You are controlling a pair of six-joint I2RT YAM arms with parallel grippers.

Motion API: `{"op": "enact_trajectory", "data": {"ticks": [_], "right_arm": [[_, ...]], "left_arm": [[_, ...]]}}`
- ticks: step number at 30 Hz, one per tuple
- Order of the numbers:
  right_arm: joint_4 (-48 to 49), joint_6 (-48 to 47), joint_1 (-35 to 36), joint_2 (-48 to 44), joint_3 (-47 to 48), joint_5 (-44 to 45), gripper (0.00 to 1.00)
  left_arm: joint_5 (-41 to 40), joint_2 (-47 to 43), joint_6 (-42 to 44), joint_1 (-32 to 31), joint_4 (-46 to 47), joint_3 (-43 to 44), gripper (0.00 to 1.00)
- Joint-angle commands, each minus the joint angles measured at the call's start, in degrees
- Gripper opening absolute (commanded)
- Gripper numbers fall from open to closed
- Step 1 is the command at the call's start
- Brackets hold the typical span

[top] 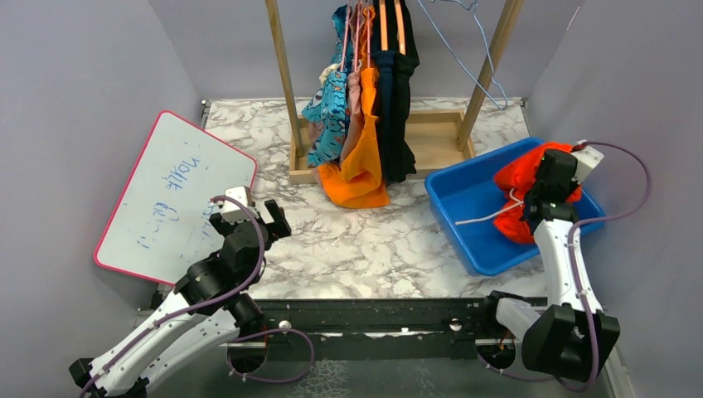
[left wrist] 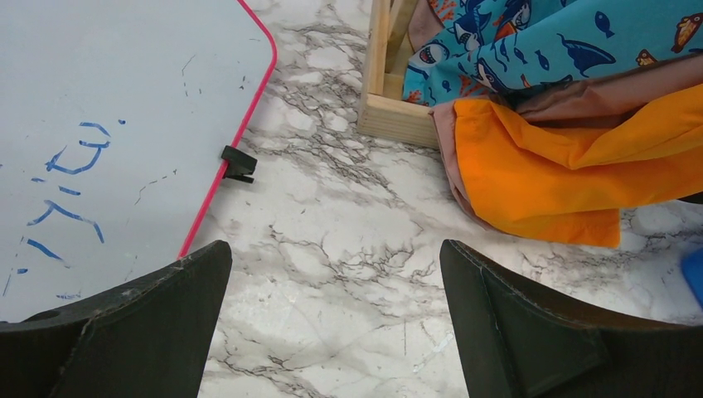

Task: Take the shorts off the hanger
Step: Place the shorts in the basket.

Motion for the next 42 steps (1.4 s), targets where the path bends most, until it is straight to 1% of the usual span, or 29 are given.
{"op": "enact_trajectory", "data": {"ticks": [1,4,7,11,14,20,23,26,30,31,32,34,37,39,42], "right_arm": [[0.5,3.1,-5.2,0.1,2.4,-8.2,0.01],[-0.4,2.5,-5.2,0.8,3.2,-8.2,0.01],[1.3,2.7,-5.2,0.8,1.3,-5.0,0.02],[3.1,4.3,-5.2,3.0,-0.6,-9.1,0.01],[5.2,2.7,-5.2,6.7,-1.5,-8.4,0.02],[7.5,-1.4,-5.2,15.7,2.1,-8.0,0.06],[4.8,-2.1,-5.2,20.3,5.0,-7.4,0.07],[5.1,-2.5,-5.3,24.3,6.3,-3.3,0.07],[7.3,-4.3,-5.3,27.9,7.4,-0.8,0.10],[7.9,-4.7,-5.4,28.5,7.4,0.4,0.14],[8.0,-4.5,-5.4,29.0,7.7,1.7,0.20],[8.2,-5.4,-5.4,29.5,8.4,1.3,0.31],[7.9,-6.2,-5.4,30.2,8.8,1.1,0.52],[6.3,-5.3,-5.4,29.8,9.6,0.6,0.58],[2.5,-3.3,-5.4,27.6,10.9,-2.7,0.67]], "left_arm": [[0.8,0.2,0.0,0.3,0.4,-0.1,0.99],[1.1,0.5,0.1,0.2,0.5,0.0,0.99],[1.1,0.5,0.0,0.3,0.4,-0.1,0.99],[1.5,0.6,0.1,0.4,0.6,-0.1,0.99],[1.5,0.7,0.2,0.4,0.6,-0.1,0.99],[1.8,0.8,0.1,0.3,0.7,-0.2,0.99],[1.7,0.8,0.1,0.4,0.7,-0.2,0.99],[1.7,0.7,0.1,0.4,0.7,-0.3,0.99],[1.9,0.8,0.0,0.4,0.7,-0.3,0.99],[1.8,0.8,0.0,0.5,0.7,-0.3,0.99],[1.8,0.8,0.0,0.4,0.7,-0.3,0.99],[1.8,0.8,0.0,0.5,0.7,-0.3,0.99],[1.8,0.8,0.0,0.4,0.7,-0.3,0.99],[1.9,0.8,0.1,0.4,0.8,-0.3,0.99],[2.0,0.9,0.2,0.5,0.8,-0.3,0.99]]}}
